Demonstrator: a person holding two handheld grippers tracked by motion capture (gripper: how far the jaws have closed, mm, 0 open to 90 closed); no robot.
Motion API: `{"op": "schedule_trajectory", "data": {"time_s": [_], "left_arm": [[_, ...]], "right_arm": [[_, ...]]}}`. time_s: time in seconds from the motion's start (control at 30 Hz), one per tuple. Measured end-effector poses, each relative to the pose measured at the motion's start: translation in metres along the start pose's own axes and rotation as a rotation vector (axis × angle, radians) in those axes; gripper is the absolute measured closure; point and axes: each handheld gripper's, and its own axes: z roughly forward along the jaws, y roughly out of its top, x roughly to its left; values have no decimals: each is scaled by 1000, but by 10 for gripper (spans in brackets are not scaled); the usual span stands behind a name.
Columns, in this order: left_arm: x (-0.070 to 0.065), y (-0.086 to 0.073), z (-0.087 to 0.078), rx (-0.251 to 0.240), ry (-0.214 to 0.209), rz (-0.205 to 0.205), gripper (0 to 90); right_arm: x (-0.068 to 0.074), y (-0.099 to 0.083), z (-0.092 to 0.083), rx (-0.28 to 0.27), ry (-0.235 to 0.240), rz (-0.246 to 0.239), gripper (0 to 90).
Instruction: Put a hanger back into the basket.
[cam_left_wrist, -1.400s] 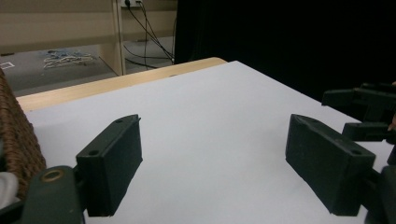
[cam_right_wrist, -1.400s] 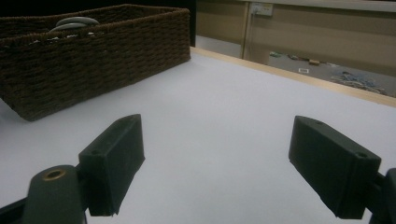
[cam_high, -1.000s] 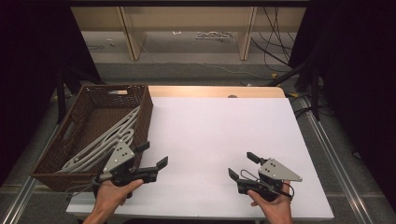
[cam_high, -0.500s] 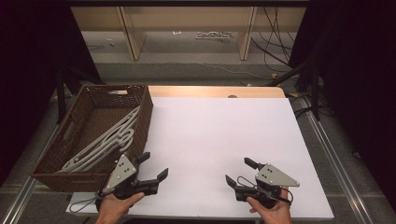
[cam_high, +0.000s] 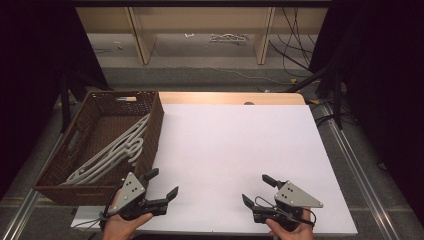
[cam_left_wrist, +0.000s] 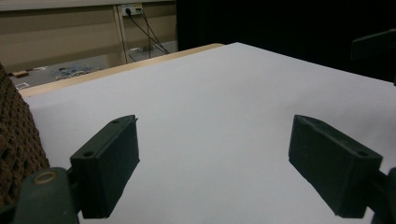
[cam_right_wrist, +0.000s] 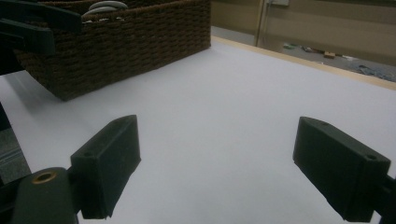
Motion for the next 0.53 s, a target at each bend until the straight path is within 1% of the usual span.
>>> {"op": "schedule_trajectory", "data": {"time_s": [0.03,0.13,0.17,0.2,0.37,0.5,0.53], "left_arm": [[0,0,1,-9,-7,1,159],[0,0,1,-11,-8,-2,159],[-1,0,1,-12,-10,-8,159],[-1,0,1,0,-7,-8,159],[0,0,2,0,-9,-7,159],[0,0,2,1,-10,-2,159],[0,0,2,3,-9,0,159]], "right_arm": [[0,1,0,12,3,2,157],[0,1,0,9,4,1,157],[0,1,0,8,3,0,157],[0,1,0,9,3,-1,157],[0,1,0,11,6,-2,157],[0,2,0,5,9,-1,157],[0,1,2,-9,16,6,157]]}}
